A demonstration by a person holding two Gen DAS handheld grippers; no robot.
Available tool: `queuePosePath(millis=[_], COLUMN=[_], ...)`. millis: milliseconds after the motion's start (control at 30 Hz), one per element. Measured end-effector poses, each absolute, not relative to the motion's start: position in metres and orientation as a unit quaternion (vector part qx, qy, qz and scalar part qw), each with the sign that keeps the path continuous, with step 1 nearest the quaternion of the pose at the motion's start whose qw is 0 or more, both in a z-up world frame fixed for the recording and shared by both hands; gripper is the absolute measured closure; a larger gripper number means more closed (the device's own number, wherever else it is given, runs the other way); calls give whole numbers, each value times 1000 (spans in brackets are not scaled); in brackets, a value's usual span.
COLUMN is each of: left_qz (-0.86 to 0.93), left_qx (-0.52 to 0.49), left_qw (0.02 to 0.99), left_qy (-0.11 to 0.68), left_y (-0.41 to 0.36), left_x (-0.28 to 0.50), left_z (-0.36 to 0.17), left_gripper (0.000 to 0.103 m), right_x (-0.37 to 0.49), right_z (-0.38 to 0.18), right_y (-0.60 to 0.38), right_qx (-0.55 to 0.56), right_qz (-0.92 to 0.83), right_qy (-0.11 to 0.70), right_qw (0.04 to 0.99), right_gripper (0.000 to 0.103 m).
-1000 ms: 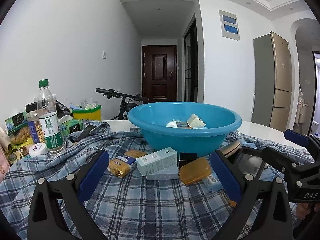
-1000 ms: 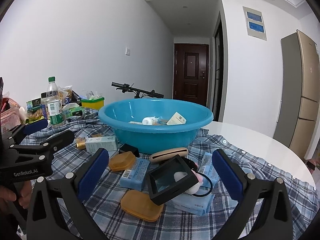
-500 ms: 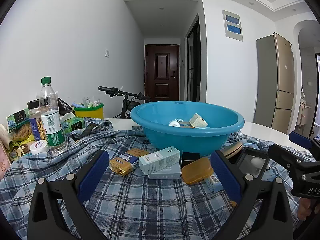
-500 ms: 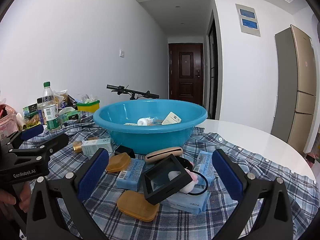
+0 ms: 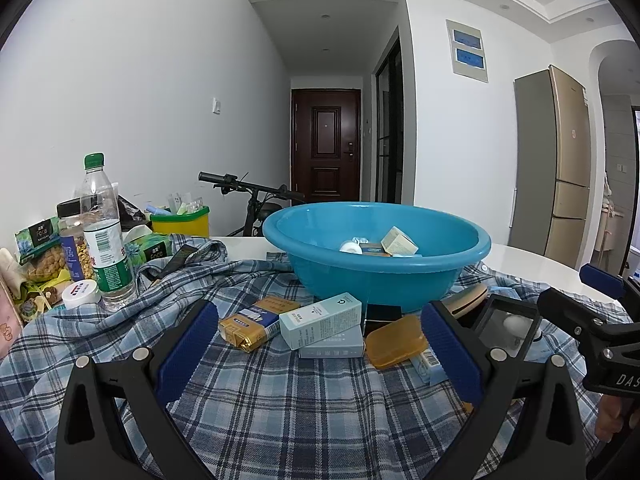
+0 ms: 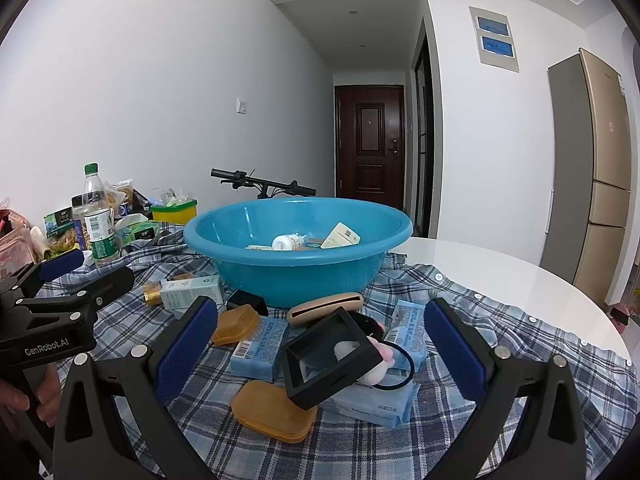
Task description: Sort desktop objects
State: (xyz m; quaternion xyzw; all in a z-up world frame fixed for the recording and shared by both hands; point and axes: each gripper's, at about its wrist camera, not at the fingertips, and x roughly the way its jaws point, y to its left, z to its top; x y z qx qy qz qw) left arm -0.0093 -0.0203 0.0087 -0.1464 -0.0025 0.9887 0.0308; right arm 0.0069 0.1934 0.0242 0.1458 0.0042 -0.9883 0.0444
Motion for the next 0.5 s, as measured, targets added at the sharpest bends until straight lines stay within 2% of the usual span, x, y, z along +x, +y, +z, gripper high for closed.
queuePosePath(millis=[500], left_qz=[989], left_qx=[-146], left_qw=[30], left_qy=[-2], left_y=[-20], left_x=[-9], left_z=[9], left_gripper=[0], right_x=[7], right_z=[25], right_y=[195], right_qx=[147], right_qz=[-988], right_qy=[4], right_qw=[44], right_gripper=[0])
